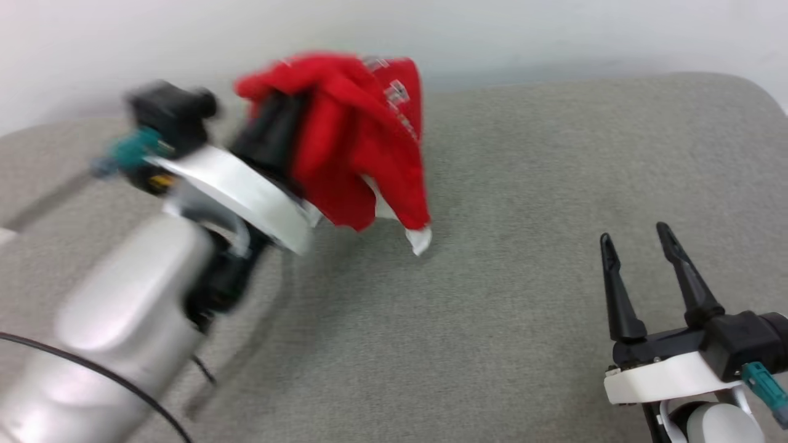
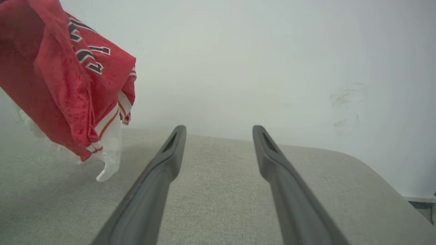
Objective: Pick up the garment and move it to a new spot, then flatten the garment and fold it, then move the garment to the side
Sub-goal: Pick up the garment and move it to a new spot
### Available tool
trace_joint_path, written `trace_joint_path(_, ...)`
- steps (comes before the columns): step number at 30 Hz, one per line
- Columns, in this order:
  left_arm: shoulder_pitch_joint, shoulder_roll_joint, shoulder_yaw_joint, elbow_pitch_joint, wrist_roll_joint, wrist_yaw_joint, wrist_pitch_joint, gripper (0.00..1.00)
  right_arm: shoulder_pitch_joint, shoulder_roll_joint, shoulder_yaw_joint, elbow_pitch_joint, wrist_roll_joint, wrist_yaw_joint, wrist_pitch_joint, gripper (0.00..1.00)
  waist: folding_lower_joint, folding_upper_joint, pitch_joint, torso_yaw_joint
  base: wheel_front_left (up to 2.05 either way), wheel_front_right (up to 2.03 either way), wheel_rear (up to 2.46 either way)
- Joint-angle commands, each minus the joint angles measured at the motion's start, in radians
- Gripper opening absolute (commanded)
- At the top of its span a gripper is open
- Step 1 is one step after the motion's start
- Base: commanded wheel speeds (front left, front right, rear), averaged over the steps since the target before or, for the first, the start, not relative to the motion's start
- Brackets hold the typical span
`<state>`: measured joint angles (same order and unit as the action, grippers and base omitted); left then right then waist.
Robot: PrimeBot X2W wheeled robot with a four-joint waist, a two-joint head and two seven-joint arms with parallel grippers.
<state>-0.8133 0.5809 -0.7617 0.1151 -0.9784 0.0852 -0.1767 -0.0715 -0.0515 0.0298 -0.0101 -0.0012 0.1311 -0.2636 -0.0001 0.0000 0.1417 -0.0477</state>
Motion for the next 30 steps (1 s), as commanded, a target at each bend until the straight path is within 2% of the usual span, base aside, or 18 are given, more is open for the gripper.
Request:
trace_joint_path(1, 0.032, -0.032, -0.027, 0.013, 0.015, 0.007, -0.013, 0.0, 0.007, 0.002, -0.008, -0.007, -0.003, -0.001, -0.002, 1.0, 0.0001, 0.0, 0.008, -0.02, 0.0, 0.0, 0.0)
trace_joint_path(6, 0.125, -0.117, -0.139, 0.116, 0.063, -0.006, -0.033, 0.0, 0.011, 0.002, -0.016, -0.012, 0.009, -0.001, -0.002, 1.0, 0.0001, 0.0, 0.022, -0.042, 0.0, 0.0, 0.0)
trace_joint_path(12, 0.256, -0.212, -0.296, 0.237, 0.075, -0.069, 0.008, 0.0, 0.019, 0.002, -0.021, -0.008, -0.003, 0.0, -0.002, 1.0, 0.0001, 0.0, 0.019, -0.034, 0.0, 0.0, 0.0)
trace_joint_path(13, 0.274, -0.226, -0.324, 0.252, 0.076, -0.081, 0.021, 0.24, 0.021, 0.002, -0.021, -0.006, -0.006, 0.0, -0.002, 1.0, 0.0001, 0.0, 0.016, -0.03, 0.0, 0.0, 0.0)
trace_joint_path(14, 0.286, -0.239, -0.342, 0.269, 0.081, -0.09, 0.029, 0.73, 0.023, 0.002, -0.02, -0.004, -0.009, -0.001, -0.002, 1.0, 0.0001, 0.0, 0.011, -0.025, 0.0, 0.0, 0.0)
trace_joint_path(15, 0.295, -0.252, -0.36, 0.281, 0.083, -0.099, 0.034, 1.0, 0.025, 0.002, -0.02, -0.001, -0.01, -0.001, -0.002, 1.0, 0.0001, 0.0, 0.006, -0.02, 0.0, 0.0, 0.0)
trace_joint_path(20, 0.311, -0.291, -0.355, 0.32, 0.077, -0.109, -0.016, 1.0, 0.034, 0.002, -0.01, 0.015, -0.022, -0.001, -0.002, 1.0, 0.0001, 0.0, -0.03, 0.008, 0.0, 0.0, 0.0)
trace_joint_path(25, 0.275, -0.26, -0.3, 0.274, 0.129, -0.104, -0.076, 1.0, 0.052, 0.002, -0.008, 0.025, -0.024, -0.001, -0.002, 1.0, 0.0001, 0.0, -0.073, 0.037, 0.0, 0.0, 0.0)
trace_joint_path(28, 0.283, -0.211, -0.23, 0.23, 0.177, -0.06, -0.088, 1.0, 0.062, 0.002, -0.011, 0.026, -0.025, -0.001, -0.002, 1.0, 0.0001, 0.0, -0.097, 0.053, 0.0, 0.0, 0.0)
trace_joint_path(30, 0.3, -0.186, -0.145, 0.172, 0.215, -0.027, -0.09, 1.0, 0.068, 0.002, -0.013, 0.026, -0.027, -0.001, -0.002, 1.0, 0.0001, 0.0, -0.111, 0.062, 0.0, 0.0, 0.0)
